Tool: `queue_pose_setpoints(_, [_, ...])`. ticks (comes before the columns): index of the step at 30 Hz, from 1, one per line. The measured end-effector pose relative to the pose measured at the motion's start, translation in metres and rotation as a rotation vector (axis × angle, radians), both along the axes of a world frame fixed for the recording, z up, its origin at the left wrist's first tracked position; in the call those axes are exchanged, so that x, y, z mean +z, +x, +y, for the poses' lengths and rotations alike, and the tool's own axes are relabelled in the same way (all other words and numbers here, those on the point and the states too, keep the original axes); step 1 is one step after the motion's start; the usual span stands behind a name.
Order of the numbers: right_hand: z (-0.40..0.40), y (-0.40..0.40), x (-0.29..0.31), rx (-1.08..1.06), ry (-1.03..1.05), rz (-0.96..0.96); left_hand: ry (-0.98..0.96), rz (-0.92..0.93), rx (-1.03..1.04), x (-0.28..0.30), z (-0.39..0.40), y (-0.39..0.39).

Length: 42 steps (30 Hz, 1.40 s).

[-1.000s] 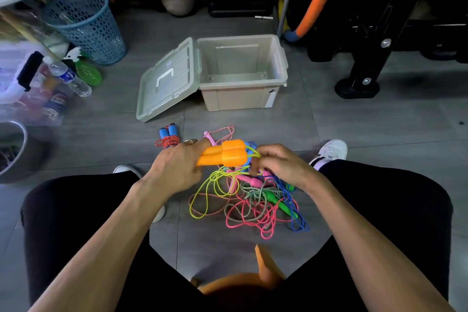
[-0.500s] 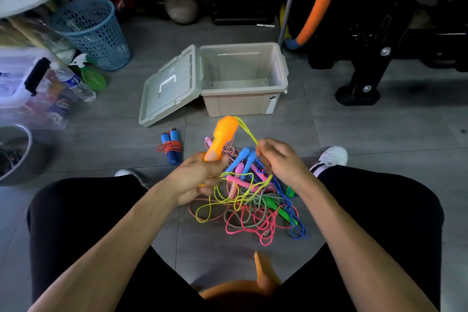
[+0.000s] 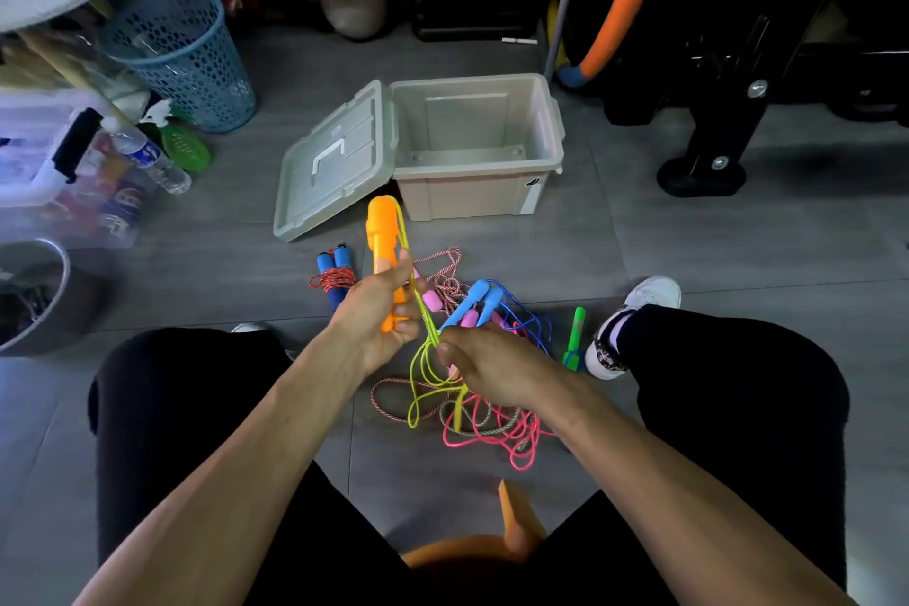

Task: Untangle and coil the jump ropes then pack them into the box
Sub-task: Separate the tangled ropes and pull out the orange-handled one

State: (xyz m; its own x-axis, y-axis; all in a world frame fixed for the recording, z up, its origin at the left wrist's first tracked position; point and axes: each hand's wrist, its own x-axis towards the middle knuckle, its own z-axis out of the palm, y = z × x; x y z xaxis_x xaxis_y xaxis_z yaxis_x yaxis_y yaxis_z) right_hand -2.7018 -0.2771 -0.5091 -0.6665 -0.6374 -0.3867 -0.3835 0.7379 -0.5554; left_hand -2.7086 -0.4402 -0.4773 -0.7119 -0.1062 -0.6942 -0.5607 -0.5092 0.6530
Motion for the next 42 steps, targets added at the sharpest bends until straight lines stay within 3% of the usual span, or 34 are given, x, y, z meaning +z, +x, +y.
queue_pose_setpoints(3, [-0.002, 0.004, -0.001, 0.090, 0.059, 0.020, -0.325, -0.067, -0.087, -0.001, 0.001, 0.000])
queue_pose_setpoints(9, [0.008, 0.000, 0.008, 0.120, 0.050, 0.099, -1.181, 0.027, -0.633, -0.024, 0.003, -0.002])
queue_pose_setpoints(11, [0.015, -0.005, 0.018, 0.098, 0.036, 0.104, -1.349, 0.067, -0.783, -0.029, 0.006, 0.000])
queue_pose_setpoints(15, [0.027, -0.018, 0.034, 0.053, 0.011, 0.188, -1.366, 0.101, -0.945, -0.026, 0.022, 0.014])
queue_pose_setpoints(18, [0.040, -0.032, 0.036, -0.055, -0.013, 0.226, -1.022, 0.097, -0.936, -0.015, 0.036, 0.019])
queue_pose_setpoints(21, [0.047, -0.039, 0.037, -0.143, -0.066, 0.214, -0.883, 0.093, -1.072, -0.005, 0.037, 0.016])
queue_pose_setpoints(25, [0.042, -0.033, 0.041, -0.136, -0.084, 0.079, -1.140, 0.157, -1.302, -0.037, 0.020, 0.010])
queue_pose_setpoints(31, [0.034, -0.019, 0.052, -0.001, -0.006, -0.053, -1.646, 0.001, -1.282, -0.066, 0.021, 0.021])
queue_pose_setpoints(35, [0.039, -0.045, 0.053, -0.056, -0.041, 0.067, -1.817, 0.333, -1.368, -0.065, 0.028, 0.024])
queue_pose_setpoints(42, [0.046, -0.092, 0.059, -0.095, 0.076, 0.115, -1.804, 0.861, -1.410, -0.066, 0.021, 0.027])
